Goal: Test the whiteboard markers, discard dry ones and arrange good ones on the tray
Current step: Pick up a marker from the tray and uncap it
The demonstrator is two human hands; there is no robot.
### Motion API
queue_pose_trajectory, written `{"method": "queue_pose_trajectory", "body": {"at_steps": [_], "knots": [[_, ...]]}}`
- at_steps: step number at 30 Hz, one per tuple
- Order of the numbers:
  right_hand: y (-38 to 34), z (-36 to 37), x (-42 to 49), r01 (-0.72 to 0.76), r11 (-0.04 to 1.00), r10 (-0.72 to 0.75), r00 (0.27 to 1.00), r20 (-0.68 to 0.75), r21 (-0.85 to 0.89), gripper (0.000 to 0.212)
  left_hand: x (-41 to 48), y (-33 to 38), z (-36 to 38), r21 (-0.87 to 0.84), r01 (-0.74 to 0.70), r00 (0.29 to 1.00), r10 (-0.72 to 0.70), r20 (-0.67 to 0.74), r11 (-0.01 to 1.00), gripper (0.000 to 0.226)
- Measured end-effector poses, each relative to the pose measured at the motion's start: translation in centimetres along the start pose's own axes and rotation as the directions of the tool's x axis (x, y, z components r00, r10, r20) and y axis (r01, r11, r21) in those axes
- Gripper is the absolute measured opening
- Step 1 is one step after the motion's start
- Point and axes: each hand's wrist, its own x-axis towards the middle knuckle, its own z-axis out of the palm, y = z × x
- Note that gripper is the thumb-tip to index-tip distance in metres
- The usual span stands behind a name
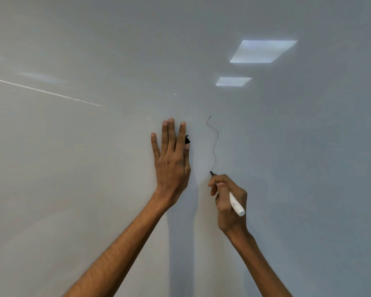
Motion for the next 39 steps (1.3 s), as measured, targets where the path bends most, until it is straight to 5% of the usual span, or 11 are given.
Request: {"method": "queue_pose_trajectory", "body": {"at_steps": [4, 11, 17, 22, 33, 39], "knots": [[-0.2, -0.9, -0.4, -0.044, 0.999, 0.044, 0.999, -0.015, 0.000, 0.028, -0.5, 0.3, 0.0, -0.001, 0.017, 1.000, -0.017, 0.008, 1.000, 0.049], [-5.9, -3.0, 9.6, 0.099, 0.995, -0.089, 0.962, -0.260, 0.027, 0.013, -1.0, 1.4, 0.4, 0.001, 0.056, 0.998, -0.056, 0.007, 0.998, 0.050], [-6.3, -2.2, 11.2, 0.151, 0.979, -0.168, 0.979, -0.118, -0.137, 0.016, -1.0, 1.8, 0.6, -0.009, 0.066, 0.998, -0.067, -0.014, 0.998, 0.050], [-4.5, -3.5, 7.8, 0.105, 0.991, -0.121, 0.966, -0.228, -0.083, 0.016, -1.1, 1.8, 0.6, -0.020, 0.064, 0.998, -0.064, -0.022, 0.998, 0.050], [-1.2, -5.2, 0.2, -0.087, 0.995, 0.076, 0.980, -0.185, -0.056, 0.022, -2.7, 2.8, 1.2, -0.028, 0.056, 0.998, -0.057, -0.017, 0.998, 0.049], [-5.6, -6.8, 8.7, 0.102, 0.994, -0.079, 0.933, -0.350, 0.049, 0.019, -2.7, 2.9, 1.2, -0.038, 0.071, 0.997, -0.071, -0.017, 0.997, 0.049]]}}
